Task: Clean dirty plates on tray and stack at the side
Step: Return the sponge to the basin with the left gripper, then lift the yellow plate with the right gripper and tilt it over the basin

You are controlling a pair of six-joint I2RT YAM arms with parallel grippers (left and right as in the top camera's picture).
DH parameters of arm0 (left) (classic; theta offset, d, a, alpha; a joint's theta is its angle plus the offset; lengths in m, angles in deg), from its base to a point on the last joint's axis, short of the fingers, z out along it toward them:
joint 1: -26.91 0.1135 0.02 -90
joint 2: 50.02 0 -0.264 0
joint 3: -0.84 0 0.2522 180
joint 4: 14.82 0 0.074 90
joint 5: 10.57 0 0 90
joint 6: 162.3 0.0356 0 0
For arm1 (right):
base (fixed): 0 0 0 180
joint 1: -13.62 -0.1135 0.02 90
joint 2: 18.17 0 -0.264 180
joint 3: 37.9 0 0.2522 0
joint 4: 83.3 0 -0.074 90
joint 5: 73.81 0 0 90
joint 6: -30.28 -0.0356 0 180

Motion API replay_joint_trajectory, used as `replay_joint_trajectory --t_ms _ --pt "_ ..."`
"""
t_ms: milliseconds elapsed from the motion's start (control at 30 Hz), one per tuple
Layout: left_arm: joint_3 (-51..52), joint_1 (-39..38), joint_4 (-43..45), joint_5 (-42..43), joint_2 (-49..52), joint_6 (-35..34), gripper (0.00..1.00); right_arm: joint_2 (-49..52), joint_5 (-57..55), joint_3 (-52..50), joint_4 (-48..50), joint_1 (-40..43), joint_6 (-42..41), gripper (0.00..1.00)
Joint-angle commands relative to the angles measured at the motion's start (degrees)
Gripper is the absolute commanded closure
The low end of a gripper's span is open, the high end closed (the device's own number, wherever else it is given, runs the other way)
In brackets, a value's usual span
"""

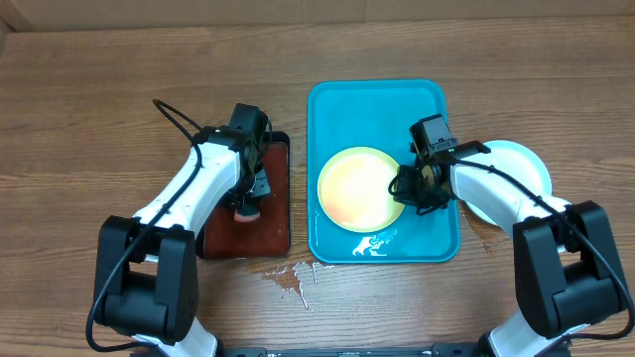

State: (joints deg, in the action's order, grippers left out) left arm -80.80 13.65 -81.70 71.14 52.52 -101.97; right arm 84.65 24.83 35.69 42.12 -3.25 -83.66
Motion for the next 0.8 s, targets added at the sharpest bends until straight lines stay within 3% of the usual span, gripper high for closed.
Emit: replay_joint_trajectory --t_ms 0,200,333,433,533,767 --pt "-3.2 1.6 -2.9 2.9 -0.8 1.0 0.55 -3.6 -2.6 0.5 -2.6 0.4 0.6 0.96" --pt "-17.1 8.8 -15.8 7.1 -4.1 1.7 0.53 -9.4 -3.2 12.3 -14.1 -0.2 7.8 0.96" --pt "-27.1 14.0 -21.1 12.6 -7.8 5.2 0.44 -9.4 -8.6 21.3 -17.9 -4.9 8.0 0.96" --pt "-32.8 16.9 -23.7 14.0 -10.3 5.7 0.31 -9.4 -13.3 24.2 -15.9 -10.1 7.9 0.96" --pt "-36.3 18.7 -25.3 13.9 -12.6 5.7 0.0 -9.2 -18.4 24.2 -10.7 -16.2 7.9 0.96" --pt "-37.2 19.6 -26.8 10.3 -16.1 5.8 0.0 -4.0 -28.1 24.2 -0.2 -30.0 7.4 0.96"
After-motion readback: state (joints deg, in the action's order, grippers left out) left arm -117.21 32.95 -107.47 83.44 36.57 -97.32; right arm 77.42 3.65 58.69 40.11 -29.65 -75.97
